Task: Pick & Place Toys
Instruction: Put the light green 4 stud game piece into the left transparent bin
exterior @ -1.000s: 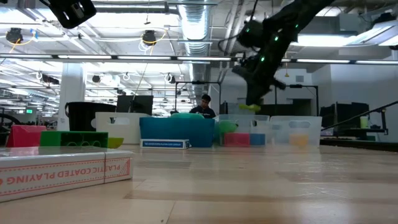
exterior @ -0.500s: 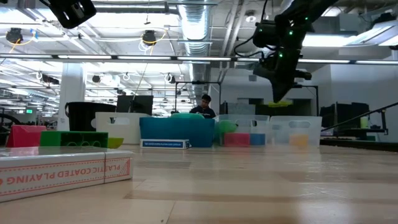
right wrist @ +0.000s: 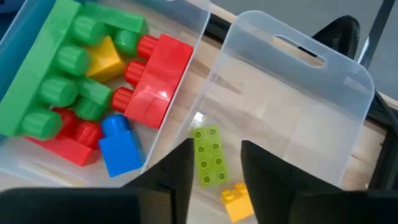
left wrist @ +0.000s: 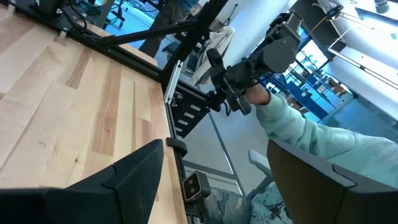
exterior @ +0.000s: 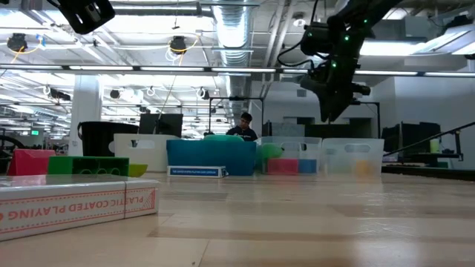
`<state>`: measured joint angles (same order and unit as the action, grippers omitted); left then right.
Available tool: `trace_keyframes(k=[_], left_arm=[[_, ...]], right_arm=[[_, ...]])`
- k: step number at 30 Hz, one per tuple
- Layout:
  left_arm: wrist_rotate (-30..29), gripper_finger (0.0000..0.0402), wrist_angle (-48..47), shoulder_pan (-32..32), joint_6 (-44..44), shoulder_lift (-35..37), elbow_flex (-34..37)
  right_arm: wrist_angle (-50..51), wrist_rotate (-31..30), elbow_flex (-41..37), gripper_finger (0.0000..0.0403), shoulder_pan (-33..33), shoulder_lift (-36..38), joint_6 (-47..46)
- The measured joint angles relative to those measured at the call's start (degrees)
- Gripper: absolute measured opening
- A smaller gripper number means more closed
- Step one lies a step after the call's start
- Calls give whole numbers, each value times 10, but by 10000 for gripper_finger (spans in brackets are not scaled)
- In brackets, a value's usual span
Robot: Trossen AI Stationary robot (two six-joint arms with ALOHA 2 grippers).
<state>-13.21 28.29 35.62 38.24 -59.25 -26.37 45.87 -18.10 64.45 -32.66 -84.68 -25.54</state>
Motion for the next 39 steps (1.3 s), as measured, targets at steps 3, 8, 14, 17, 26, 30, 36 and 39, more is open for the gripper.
trace_keyframes(k=[3,8,14,17,26,30,36,39], left_arm=[[0,282,0,0,0,0,0],[0,282,0,0,-37,0,0],[0,282,0,0,-96,0,0],[-17,282,7,0,-118,0,0],[-44,282,40,-33,-266,0,0],[-44,282,-41,-64,-287,0,0],[-44,282,-241,-144,-270,0,0],[-24,282,-306,-190,-270,0,0]], right_arm=[[0,-2,0,153,11,0,3],[-13,-4,0,185,75,0,11],[-78,-104,0,195,237,0,4],[-111,-165,0,192,332,0,-14],[-169,-323,1,178,558,-11,-88],[-177,-351,1,178,600,-10,-90],[-179,-386,0,178,619,-10,-89],[-177,-389,0,178,617,-10,-90]])
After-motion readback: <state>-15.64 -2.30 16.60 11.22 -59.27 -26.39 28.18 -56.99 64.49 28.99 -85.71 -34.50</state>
